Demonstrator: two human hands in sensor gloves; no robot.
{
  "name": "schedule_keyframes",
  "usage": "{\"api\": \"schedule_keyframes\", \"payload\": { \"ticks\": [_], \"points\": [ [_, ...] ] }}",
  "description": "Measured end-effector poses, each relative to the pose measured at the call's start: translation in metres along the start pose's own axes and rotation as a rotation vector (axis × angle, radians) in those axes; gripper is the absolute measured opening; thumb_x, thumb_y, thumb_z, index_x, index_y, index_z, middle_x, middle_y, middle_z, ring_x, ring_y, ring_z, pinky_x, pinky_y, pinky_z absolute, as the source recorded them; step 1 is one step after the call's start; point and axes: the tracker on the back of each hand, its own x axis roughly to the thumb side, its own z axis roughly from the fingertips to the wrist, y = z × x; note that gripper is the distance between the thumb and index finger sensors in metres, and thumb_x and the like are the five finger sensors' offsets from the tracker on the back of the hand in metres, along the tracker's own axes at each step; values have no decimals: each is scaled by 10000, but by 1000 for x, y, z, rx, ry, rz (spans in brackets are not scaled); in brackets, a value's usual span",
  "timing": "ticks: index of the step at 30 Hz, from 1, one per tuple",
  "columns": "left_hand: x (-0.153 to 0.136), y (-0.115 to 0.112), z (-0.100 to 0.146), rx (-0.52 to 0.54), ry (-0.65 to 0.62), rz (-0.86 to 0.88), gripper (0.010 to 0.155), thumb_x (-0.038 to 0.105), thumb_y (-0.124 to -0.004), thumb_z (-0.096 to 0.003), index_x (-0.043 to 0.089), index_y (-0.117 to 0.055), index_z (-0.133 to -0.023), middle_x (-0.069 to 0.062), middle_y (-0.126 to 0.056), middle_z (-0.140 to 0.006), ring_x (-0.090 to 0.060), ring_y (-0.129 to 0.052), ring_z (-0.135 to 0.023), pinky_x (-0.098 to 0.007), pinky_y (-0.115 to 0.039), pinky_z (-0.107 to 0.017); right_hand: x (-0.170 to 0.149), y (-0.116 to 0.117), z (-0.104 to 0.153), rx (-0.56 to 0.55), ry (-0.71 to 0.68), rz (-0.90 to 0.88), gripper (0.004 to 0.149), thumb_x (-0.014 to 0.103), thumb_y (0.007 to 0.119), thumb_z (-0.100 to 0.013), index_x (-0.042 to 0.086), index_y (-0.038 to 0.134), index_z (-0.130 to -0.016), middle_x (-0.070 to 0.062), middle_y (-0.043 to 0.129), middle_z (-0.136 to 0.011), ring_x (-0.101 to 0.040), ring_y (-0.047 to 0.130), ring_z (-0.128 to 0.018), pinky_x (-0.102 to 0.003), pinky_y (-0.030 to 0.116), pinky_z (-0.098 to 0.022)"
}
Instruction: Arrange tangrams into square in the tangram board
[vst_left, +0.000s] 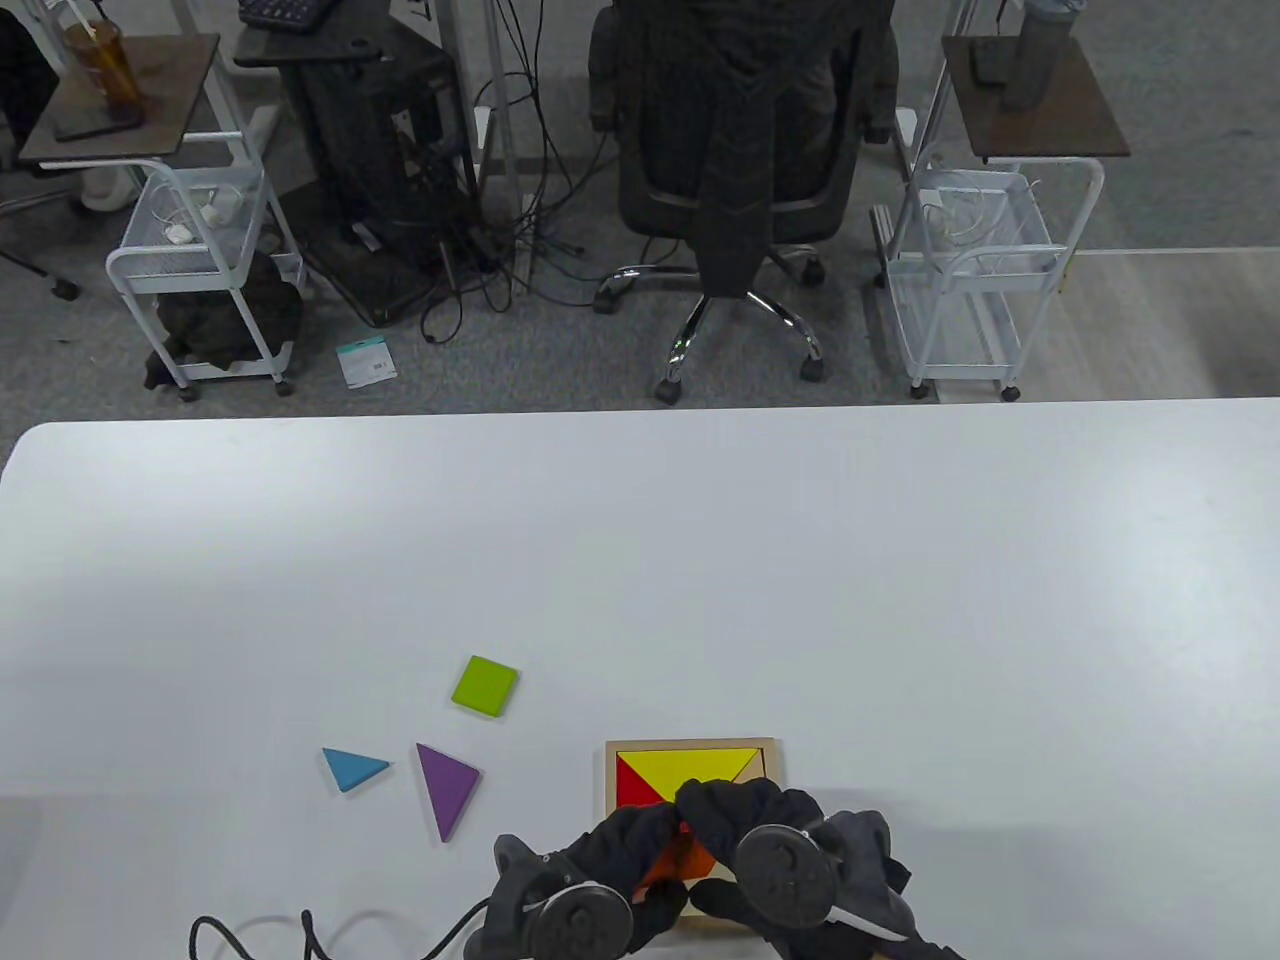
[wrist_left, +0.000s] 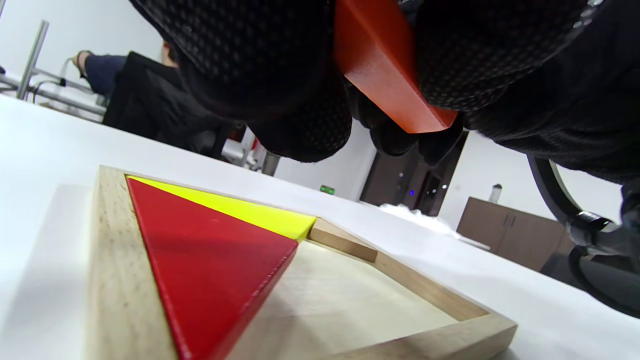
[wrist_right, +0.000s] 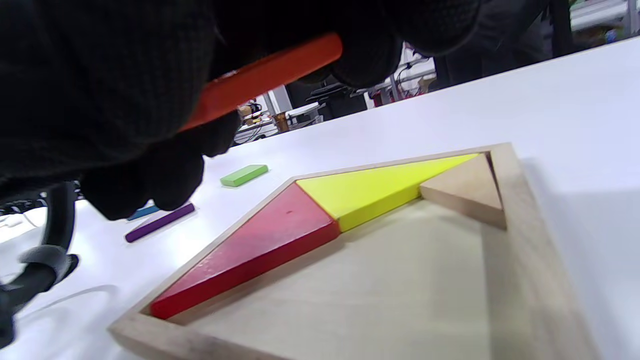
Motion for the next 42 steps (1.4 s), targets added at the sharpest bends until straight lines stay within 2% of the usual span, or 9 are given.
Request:
{"api": "schedule_keyframes", "payload": {
  "ticks": [8,11,12,14,18,22,26,31,42],
  "points": [
    [2,0,1,-1,-20,-1,715,463,-838,-433,-44,-739,-926,-224,-927,-750,-200,-1097,-441,-181,-1014,-278,-3,6,-3,49,-3,-12,748,486,867,-282,211,683,-953,-77,753,-920,-289,802,-745,-407,702,-524],
    [2,-1,3,-12,-24,8,703,457,-828,-446,-26,-720,-944,-226,-900,-784,-221,-1086,-486,-203,-1007,-317,-4,6,-3,40,-8,-35,722,500,876,-268,208,734,-913,-77,788,-877,-288,816,-698,-401,704,-499],
    [1,-1,3,-32,-13,14,692,454,-817,-458,1,-691,-966,-225,-863,-830,-249,-1067,-548,-240,-992,-366,-4,6,-3,37,-6,-33,720,507,878,-262,208,745,-903,-74,796,-865,-286,819,-685,-398,704,-493],
    [0,1,3,-87,42,-20,716,487,-787,-481,53,-623,-1027,-235,-750,-969,-371,-971,-737,-393,-927,-477,-4,6,-3,36,5,-12,709,512,876,-263,211,760,-894,-74,807,-853,-284,825,-672,-394,708,-480],
    [-7,16,11,-38,133,-268,746,581,-637,-527,117,-525,-1100,-247,-586,-1116,-504,-736,-970,-619,-763,-646,3,16,-4,121,-19,93,704,522,875,-263,190,784,-878,-91,834,-823,-291,850,-630,-390,727,-441],
    [-28,26,17,-79,278,-330,782,604,-556,-551,148,-347,-1152,-259,-287,-1195,-568,-349,-1070,-759,-488,-712,10,31,-5,176,-27,195,700,521,868,-265,192,782,-878,-89,837,-821,-286,858,-624,-383,736,-431],
    [-49,30,22,-98,383,-288,798,599,-537,-558,139,-269,-1152,-265,-168,-1184,-579,-223,-1057,-777,-381,-710,14,40,-6,189,-10,264,696,522,852,-276,194,770,-885,-87,831,-826,-281,857,-629,-375,739,-429],
    [-62,37,27,-73,449,-274,800,590,-538,-562,121,-265,-1150,-274,-157,-1178,-584,-210,-1051,-781,-370,-704,16,47,-8,197,3,282,696,520,840,-286,194,757,-895,-87,822,-837,-281,855,-637,-371,740,-431],
    [-66,36,27,-89,470,-262,803,586,-537,-564,111,-253,-1147,-285,-151,-1172,-585,-209,-1049,-781,-370,-703,20,56,-10,240,-8,315,700,508,808,-313,202,698,-934,-72,762,-904,-288,814,-719,-372,721,-474]
  ]
}}
